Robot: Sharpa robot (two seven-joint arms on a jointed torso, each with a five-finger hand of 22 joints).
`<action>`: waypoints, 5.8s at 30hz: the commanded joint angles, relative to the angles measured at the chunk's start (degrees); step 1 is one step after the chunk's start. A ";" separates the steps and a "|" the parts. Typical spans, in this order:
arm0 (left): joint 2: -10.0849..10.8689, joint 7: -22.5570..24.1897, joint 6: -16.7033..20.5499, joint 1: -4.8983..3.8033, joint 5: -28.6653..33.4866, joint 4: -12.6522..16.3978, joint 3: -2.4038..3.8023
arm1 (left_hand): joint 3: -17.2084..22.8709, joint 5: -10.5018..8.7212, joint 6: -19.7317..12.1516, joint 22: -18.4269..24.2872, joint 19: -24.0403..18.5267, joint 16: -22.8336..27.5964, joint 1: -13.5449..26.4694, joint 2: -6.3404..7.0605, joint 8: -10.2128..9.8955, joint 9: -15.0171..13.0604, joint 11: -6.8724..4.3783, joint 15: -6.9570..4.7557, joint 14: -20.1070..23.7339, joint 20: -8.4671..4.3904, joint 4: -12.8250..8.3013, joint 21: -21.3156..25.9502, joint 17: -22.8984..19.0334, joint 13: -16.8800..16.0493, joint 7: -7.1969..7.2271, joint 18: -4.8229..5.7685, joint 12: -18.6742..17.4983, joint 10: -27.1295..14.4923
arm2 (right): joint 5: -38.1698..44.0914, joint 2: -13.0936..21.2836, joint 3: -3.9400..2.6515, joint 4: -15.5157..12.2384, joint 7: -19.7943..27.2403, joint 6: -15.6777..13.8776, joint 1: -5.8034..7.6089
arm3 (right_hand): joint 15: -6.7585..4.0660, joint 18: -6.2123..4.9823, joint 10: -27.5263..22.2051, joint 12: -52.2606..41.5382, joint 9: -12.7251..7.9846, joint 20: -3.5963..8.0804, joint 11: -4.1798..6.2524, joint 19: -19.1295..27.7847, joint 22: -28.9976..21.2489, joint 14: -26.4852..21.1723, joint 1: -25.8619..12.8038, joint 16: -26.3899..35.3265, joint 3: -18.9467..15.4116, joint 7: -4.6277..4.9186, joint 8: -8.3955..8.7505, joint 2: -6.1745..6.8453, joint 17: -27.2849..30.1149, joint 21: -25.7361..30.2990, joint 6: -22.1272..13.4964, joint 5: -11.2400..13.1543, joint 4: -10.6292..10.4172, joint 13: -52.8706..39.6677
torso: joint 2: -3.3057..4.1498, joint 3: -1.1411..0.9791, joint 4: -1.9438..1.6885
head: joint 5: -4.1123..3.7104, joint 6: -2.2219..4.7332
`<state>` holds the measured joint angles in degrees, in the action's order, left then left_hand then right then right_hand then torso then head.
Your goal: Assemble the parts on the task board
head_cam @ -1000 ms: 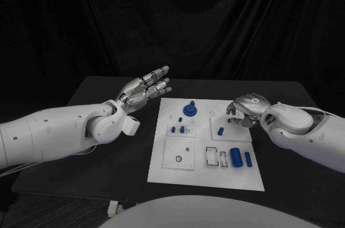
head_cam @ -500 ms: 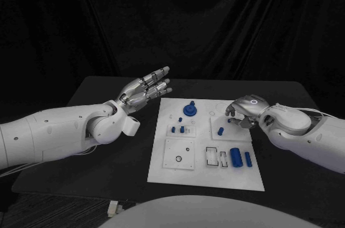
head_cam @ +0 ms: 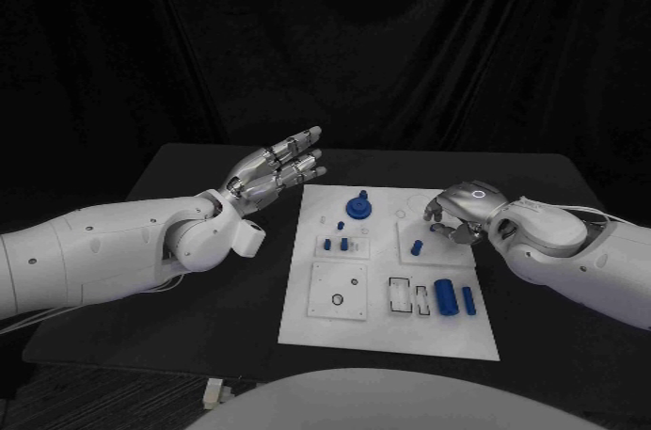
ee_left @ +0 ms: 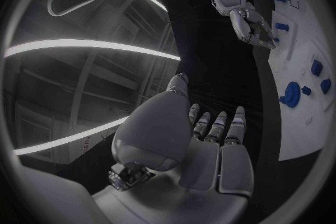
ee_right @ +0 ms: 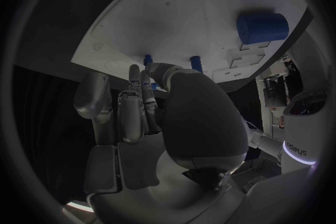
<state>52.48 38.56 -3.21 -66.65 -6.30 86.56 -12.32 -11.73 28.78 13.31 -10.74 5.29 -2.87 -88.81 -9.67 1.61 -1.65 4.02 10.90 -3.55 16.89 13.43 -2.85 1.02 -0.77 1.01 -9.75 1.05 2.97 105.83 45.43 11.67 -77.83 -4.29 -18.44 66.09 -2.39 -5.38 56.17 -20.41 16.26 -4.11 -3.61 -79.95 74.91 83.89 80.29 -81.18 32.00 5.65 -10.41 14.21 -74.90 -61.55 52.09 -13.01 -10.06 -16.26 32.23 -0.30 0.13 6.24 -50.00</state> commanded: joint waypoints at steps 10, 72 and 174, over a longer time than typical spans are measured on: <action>-0.11 0.47 -0.68 0.28 0.05 0.01 0.06 | 0.32 0.79 -0.15 -0.14 0.57 -0.52 -1.30 -0.41 0.12 -0.07 0.46 0.45 -0.08 0.03 -1.00 -0.48 0.12 -0.06 -0.51 0.46 0.34 -0.07 | -1.43 1.76 0.13 -1.99 1.73 -5.92 -0.33 | 1.26 -0.14 -9.96 4.17 -1.60 -0.80 -1.35 0.93 7.76 2.40 -1.49 0.43 0.08 -0.51 2.16 0.36 -4.38 1.10 -4.88 1.45 1.23 2.52 | 0.00 0.00 0.01 | 0.01 0.00; -0.52 -0.27 -1.34 0.84 0.05 -0.26 0.06 | 1.02 1.72 0.42 -0.10 1.06 -0.91 -2.29 -0.92 0.22 -0.15 0.33 0.63 -0.38 0.02 -2.33 -0.60 0.20 -0.09 -1.62 1.22 0.42 0.04 | -2.74 -0.30 0.14 1.98 1.71 -3.34 -1.95 | 0.83 -0.05 -1.42 -3.34 -0.74 -0.46 -0.28 0.55 7.95 2.39 0.27 -0.10 0.82 0.81 -2.38 -1.02 -4.08 0.27 1.47 2.57 1.43 3.40 | 0.03 -0.01 0.00 | -0.02 0.00; -0.30 -1.60 -1.87 1.61 0.04 -0.79 0.06 | 1.24 1.80 0.39 0.10 1.22 -1.22 -2.18 -1.35 0.20 -0.14 0.68 0.84 -0.67 0.02 -2.54 -0.62 0.25 -0.15 -1.69 1.68 0.56 0.28 | 3.64 0.06 0.13 -20.97 -2.14 -1.90 1.33 | 0.83 0.29 6.41 -3.39 1.85 -0.44 0.99 -0.75 8.40 3.21 0.86 -0.76 1.20 0.57 -5.75 -2.85 -4.55 -2.37 7.79 2.54 3.81 3.66 | -0.02 0.03 -0.10 | 1.94 0.00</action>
<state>52.22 36.34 -4.45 -65.12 -6.35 85.71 -12.32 -10.47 30.34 13.73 -10.69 6.10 -3.71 -90.84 -10.81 1.61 -1.72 4.20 11.36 -4.01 16.89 11.22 -3.29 1.19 -0.84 -0.62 -8.36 1.26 3.16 106.18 45.57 11.82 -98.61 -5.04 -22.33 67.63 -1.47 -5.38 62.25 -24.11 18.04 -4.61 -2.64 -80.67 74.91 83.99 80.87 -82.11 33.42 6.46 -15.95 11.84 -74.91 -64.30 59.62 -10.76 -6.39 -12.67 32.23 -0.29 0.04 8.17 -50.00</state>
